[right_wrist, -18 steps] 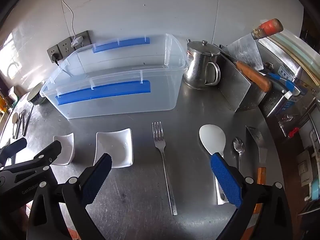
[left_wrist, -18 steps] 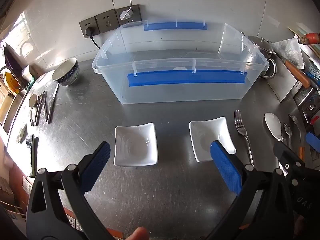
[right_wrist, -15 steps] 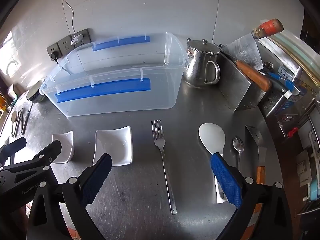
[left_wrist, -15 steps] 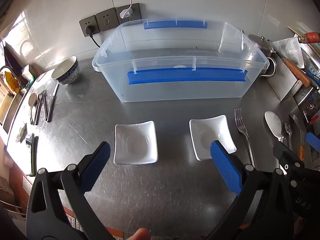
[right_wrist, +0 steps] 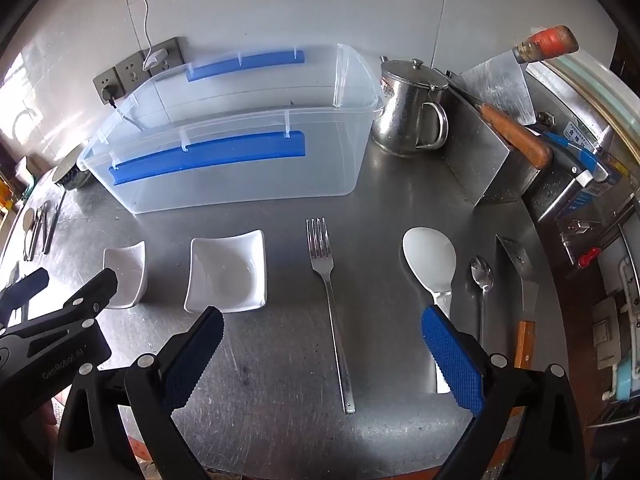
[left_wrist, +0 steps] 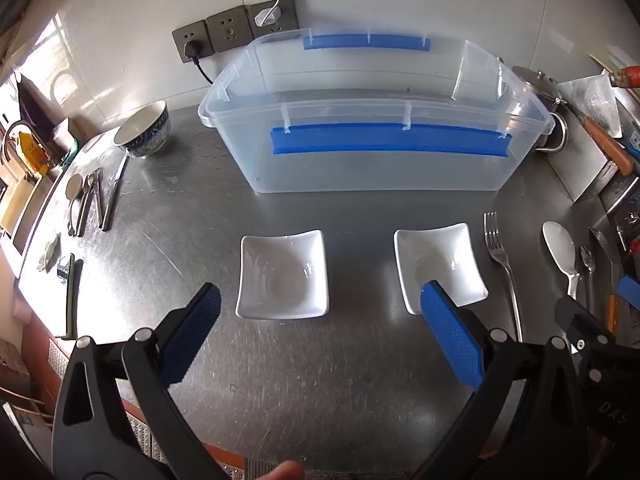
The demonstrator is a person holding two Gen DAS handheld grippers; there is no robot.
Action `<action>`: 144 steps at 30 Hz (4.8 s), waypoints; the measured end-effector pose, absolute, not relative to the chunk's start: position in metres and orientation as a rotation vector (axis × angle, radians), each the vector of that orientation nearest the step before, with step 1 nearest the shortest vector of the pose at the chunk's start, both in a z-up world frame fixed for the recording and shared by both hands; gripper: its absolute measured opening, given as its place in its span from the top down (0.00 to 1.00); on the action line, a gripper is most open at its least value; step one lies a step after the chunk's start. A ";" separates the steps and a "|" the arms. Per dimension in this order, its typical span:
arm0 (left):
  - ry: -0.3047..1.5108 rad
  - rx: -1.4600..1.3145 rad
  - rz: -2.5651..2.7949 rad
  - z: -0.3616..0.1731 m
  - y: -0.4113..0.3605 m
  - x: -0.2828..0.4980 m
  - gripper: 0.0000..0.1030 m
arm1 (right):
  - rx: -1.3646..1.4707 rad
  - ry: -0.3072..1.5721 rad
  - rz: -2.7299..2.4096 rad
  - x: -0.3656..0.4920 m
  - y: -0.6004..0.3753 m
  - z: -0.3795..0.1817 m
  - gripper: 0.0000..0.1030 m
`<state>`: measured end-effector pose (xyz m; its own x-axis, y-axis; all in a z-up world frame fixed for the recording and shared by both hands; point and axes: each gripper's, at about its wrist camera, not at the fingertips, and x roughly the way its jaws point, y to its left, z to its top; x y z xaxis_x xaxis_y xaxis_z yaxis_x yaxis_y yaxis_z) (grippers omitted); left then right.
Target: Organize utensils
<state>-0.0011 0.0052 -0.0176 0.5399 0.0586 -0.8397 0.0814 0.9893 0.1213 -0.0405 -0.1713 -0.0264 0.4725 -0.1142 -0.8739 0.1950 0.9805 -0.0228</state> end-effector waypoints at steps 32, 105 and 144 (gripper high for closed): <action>1.009 0.182 -0.167 -0.013 -0.021 0.020 0.06 | 0.158 1.028 -0.284 -0.064 -0.220 -0.029 0.04; 0.996 0.161 -0.142 0.000 -0.088 0.017 0.06 | 0.102 1.047 -0.256 -0.062 -0.261 -0.027 0.04; 1.137 0.344 -0.650 -0.046 -0.348 0.010 0.06 | 0.277 1.229 -0.356 -0.098 -0.407 -0.136 0.75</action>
<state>0.0096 -0.3477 -0.0464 0.2657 -0.3018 -0.9156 0.6362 0.7685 -0.0687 -0.0976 -0.4070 -0.1363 0.2920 -0.1157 -0.9494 0.4103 0.9118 0.0150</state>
